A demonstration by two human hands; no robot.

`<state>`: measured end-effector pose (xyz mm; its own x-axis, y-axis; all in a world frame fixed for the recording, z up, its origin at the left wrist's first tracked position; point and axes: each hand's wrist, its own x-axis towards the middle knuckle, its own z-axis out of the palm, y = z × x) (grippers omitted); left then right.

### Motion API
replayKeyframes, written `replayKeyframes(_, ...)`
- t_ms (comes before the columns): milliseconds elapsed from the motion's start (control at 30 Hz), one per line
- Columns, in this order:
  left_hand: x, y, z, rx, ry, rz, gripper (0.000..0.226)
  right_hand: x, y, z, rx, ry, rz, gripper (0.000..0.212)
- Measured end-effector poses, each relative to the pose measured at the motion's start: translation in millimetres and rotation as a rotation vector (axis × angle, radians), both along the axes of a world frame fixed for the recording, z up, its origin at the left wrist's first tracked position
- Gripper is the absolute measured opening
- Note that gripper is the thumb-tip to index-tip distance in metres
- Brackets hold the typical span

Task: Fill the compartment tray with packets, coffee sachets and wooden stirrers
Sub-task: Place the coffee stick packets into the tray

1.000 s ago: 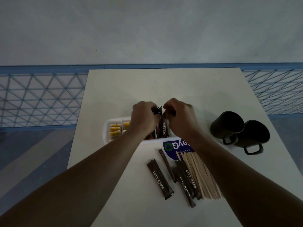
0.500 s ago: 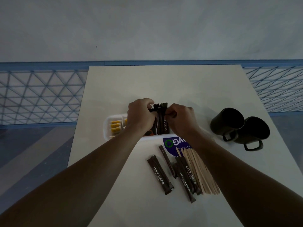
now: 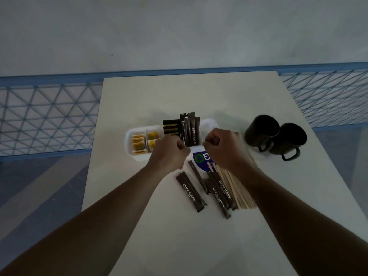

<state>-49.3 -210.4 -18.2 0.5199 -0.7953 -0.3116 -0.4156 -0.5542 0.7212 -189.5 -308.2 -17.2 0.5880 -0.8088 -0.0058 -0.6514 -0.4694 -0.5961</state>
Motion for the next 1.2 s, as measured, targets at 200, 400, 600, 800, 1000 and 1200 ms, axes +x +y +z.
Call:
replayKeyframes(200, -28, 21, -27, 0.277, -0.006, -0.014, 0.025, -37, 25, -27, 0.099, 0.242, 0.003, 0.012)
replayKeyframes(400, -48, 35, -48, 0.375, 0.002, 0.024, 0.060, -63, 48, -45, 0.161, 0.341, -0.031, 0.028)
replayKeyframes(600, -65, 37, -60, 0.347, -0.088, 0.061, 0.079, -70, 68, -64, 0.130, 0.428, -0.036, 0.051)
replayKeyframes(800, -65, 41, -62, 0.354, -0.174, 0.036, 0.062, -62, 75, -67, 0.119, 0.427, -0.033, 0.026)
replayKeyframes(1000, -57, 46, -57, 0.401, -0.297, -0.051, 0.033, -59, 76, -69, 0.103, 0.464, 0.001, 0.023)
replayKeyframes(1200, -56, 45, -56, 0.373, -0.268, -0.028, 0.029, -58, 75, -68, 0.105, 0.449, 0.036, 0.020)
